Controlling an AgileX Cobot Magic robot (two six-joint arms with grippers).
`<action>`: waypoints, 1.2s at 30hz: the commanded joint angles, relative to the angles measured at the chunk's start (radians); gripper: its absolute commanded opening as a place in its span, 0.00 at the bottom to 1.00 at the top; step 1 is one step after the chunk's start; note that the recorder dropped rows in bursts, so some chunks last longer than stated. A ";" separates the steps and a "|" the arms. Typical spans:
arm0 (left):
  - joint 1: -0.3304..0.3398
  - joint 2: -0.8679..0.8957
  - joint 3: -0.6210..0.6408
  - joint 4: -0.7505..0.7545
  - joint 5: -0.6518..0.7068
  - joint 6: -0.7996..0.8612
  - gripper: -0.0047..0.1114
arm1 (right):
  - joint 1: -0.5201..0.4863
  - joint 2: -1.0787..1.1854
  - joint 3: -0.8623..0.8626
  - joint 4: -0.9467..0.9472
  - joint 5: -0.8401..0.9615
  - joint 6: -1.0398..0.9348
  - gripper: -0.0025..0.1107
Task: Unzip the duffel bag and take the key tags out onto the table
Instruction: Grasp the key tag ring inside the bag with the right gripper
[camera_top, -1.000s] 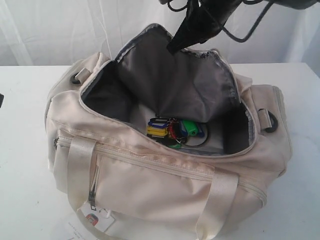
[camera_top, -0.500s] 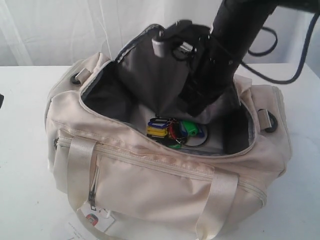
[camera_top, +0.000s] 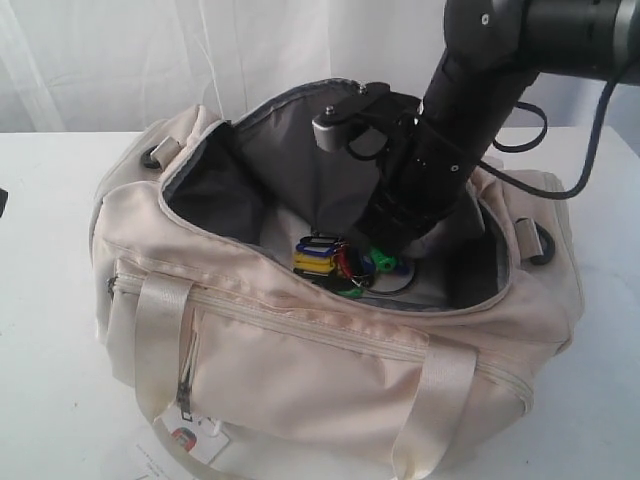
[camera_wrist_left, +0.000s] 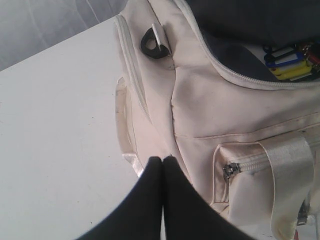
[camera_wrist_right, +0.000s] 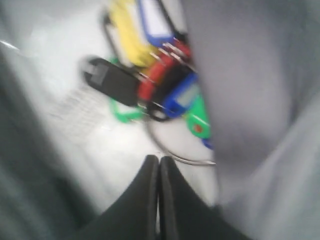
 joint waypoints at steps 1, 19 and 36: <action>-0.002 -0.010 0.005 -0.008 0.010 -0.005 0.04 | 0.006 -0.052 0.007 0.082 0.055 -0.037 0.02; -0.002 -0.010 0.005 -0.014 0.011 -0.005 0.04 | 0.011 0.043 0.125 -0.260 -0.170 0.177 0.02; -0.002 -0.010 0.005 -0.014 0.011 -0.005 0.04 | 0.009 0.028 0.125 -0.564 -0.644 0.477 0.02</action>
